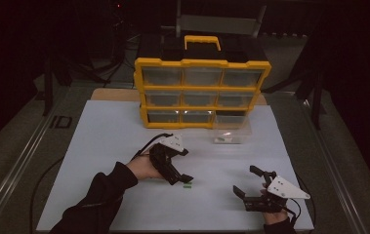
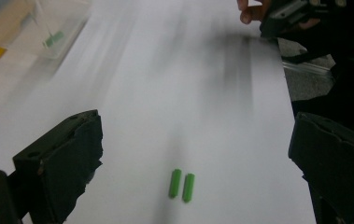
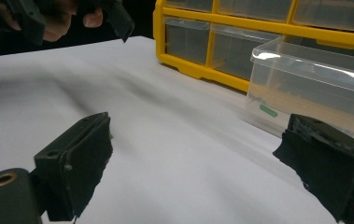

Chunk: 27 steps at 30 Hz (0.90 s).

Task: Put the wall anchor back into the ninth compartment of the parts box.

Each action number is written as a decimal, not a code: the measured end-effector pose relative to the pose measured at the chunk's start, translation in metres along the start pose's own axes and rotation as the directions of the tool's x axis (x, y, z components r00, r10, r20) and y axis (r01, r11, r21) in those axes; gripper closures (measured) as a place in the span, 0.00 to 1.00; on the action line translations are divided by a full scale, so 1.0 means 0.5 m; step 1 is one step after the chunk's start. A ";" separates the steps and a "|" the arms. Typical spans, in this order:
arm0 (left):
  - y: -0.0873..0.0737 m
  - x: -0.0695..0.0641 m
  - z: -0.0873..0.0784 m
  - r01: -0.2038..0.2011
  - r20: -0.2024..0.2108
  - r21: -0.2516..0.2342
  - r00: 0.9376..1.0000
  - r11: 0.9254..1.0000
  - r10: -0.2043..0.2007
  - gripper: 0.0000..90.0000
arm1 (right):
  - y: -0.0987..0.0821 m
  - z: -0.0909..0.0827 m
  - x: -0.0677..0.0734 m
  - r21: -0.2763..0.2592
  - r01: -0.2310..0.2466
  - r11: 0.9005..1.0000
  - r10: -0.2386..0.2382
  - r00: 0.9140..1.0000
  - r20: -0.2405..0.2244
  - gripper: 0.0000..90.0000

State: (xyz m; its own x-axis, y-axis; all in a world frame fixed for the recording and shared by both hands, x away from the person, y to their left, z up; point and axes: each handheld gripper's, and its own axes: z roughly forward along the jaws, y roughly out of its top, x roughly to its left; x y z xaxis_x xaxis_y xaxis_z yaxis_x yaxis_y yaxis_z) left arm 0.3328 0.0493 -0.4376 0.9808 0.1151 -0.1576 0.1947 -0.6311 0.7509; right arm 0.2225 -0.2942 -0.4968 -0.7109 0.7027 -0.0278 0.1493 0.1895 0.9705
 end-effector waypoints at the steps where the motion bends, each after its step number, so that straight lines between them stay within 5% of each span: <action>1: -0.004 -0.001 0.001 -0.003 -0.004 0.001 1.000 1.000 0.003 0.05 | 0.000 0.000 0.000 0.000 0.000 1.000 0.000 1.000 0.001 0.09; 12: -0.035 -0.006 0.021 -0.005 0.021 -0.016 1.000 1.000 0.005 0.10 | -0.001 0.002 0.001 0.008 0.005 1.000 -0.005 1.000 0.000 0.09; 20: -0.075 0.001 0.052 0.033 0.044 -0.004 0.998 0.999 -0.033 0.17 | -0.001 0.002 0.002 0.008 0.007 1.000 -0.007 1.000 -0.003 0.09; 27: -0.089 0.009 0.072 0.037 0.015 0.001 0.999 0.999 -0.037 0.33 | -0.001 0.003 0.003 0.011 0.008 1.000 -0.008 1.000 -0.005 0.09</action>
State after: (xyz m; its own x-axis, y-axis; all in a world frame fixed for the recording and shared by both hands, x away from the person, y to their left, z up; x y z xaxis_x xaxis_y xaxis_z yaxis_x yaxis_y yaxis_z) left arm 0.3280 0.0504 -0.4950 0.9726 0.1273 -0.1947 0.2310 -0.6273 0.7437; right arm 0.2225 -0.2923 -0.4975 -0.7152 0.6981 -0.0345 0.1511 0.2026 0.9675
